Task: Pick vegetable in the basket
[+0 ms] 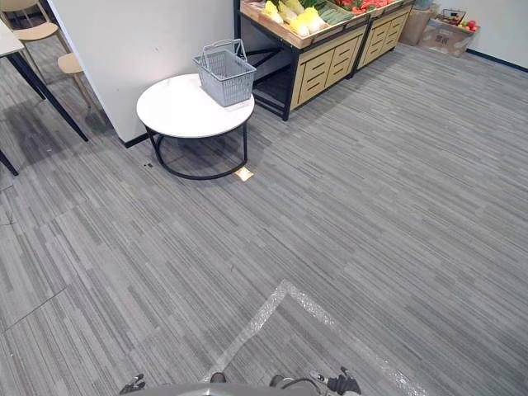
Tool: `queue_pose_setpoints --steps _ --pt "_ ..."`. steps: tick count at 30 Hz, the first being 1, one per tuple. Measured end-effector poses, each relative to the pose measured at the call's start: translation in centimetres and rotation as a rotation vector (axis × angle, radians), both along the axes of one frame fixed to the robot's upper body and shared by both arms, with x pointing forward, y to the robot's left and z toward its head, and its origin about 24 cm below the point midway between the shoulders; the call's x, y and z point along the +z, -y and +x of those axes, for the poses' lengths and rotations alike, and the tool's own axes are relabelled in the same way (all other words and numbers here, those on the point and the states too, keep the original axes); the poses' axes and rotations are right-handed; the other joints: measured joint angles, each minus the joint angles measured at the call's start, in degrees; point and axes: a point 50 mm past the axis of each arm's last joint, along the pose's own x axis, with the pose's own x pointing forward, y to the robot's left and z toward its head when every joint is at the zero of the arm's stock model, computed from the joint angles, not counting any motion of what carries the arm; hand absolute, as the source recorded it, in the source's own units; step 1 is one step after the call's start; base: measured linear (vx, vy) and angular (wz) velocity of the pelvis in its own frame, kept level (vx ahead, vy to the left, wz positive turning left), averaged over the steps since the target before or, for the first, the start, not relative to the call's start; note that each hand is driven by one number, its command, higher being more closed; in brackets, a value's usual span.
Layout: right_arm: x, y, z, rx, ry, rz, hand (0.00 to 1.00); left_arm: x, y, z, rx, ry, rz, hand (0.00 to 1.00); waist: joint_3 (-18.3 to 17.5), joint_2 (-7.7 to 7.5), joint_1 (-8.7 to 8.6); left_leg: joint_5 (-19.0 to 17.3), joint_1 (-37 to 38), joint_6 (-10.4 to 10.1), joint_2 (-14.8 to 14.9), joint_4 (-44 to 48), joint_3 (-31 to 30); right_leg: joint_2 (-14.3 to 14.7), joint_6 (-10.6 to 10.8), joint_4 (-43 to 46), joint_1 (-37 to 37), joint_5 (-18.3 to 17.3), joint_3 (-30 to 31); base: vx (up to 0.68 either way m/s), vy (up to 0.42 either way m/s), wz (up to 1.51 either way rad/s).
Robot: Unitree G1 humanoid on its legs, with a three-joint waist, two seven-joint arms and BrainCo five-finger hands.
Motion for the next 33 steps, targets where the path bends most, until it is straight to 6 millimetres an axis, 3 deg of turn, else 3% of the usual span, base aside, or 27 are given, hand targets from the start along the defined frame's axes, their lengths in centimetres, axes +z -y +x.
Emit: queue_pose_setpoints --steps 15,33 --pt "-0.02 -0.11 0.03 0.009 0.0 0.001 0.0 -0.08 -0.04 -0.45 -0.004 -0.019 0.002 0.0 -0.66 -0.23 -1.24 0.13 0.39 -0.02 -0.3 -0.03 -0.16 -0.27 0.06 -0.61 0.93 0.06 -0.76 0.0 0.001 0.02" --pt "-0.07 -0.42 0.04 0.037 -0.002 0.004 0.0 -0.01 -0.32 -0.29 -0.042 -0.022 0.015 0.0 -1.23 -1.06 -1.4 0.02 0.38 -0.18 0.01 -0.07 2.08 0.38 -0.07 -2.6 1.0 1.54 1.15 0.0 -0.002 -0.05"
